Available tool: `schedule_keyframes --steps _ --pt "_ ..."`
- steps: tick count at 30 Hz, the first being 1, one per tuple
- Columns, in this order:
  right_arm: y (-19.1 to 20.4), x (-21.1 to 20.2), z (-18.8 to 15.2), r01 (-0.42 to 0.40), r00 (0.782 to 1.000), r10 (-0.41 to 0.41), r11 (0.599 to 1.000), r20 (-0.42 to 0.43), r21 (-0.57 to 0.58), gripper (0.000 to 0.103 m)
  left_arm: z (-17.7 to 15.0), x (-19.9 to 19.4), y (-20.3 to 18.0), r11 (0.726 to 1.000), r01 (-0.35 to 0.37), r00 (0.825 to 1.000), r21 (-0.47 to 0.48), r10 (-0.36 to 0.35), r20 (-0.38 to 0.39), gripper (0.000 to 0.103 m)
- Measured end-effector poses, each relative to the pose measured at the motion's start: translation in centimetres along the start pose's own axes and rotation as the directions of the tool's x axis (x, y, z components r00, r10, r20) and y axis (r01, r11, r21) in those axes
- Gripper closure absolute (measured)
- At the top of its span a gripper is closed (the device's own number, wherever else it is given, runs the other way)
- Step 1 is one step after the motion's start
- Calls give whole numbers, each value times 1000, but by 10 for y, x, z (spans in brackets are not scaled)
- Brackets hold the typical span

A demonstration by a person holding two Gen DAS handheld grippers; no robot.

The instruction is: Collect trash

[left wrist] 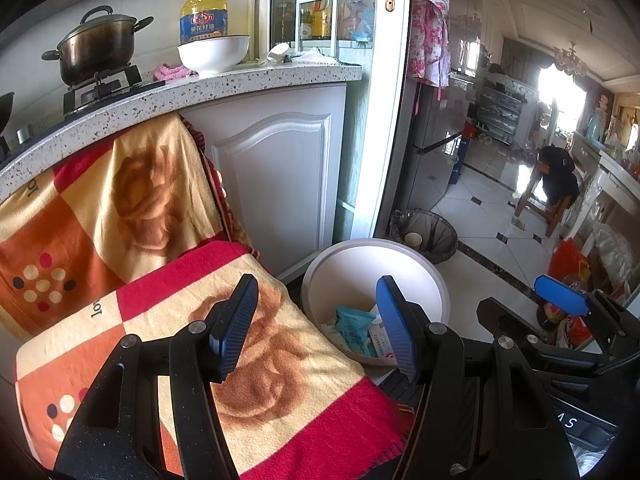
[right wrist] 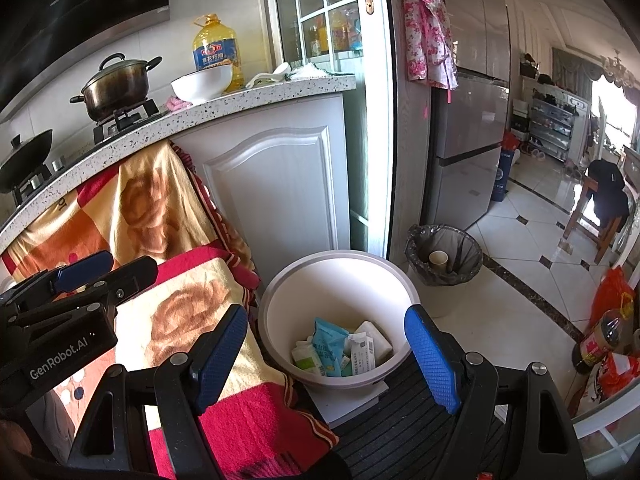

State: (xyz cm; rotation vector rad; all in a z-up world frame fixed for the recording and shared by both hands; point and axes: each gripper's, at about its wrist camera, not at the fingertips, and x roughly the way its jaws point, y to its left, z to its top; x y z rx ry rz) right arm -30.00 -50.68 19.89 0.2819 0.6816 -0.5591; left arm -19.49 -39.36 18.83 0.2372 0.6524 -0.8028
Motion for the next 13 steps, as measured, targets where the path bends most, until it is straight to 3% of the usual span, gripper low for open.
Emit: schedule_keyframes --steps 13 --pt "-7 8 -1 11 1000 -11 1000 -25 0 24 -8 8 -2 999 53 999 -5 -53 -10 43"
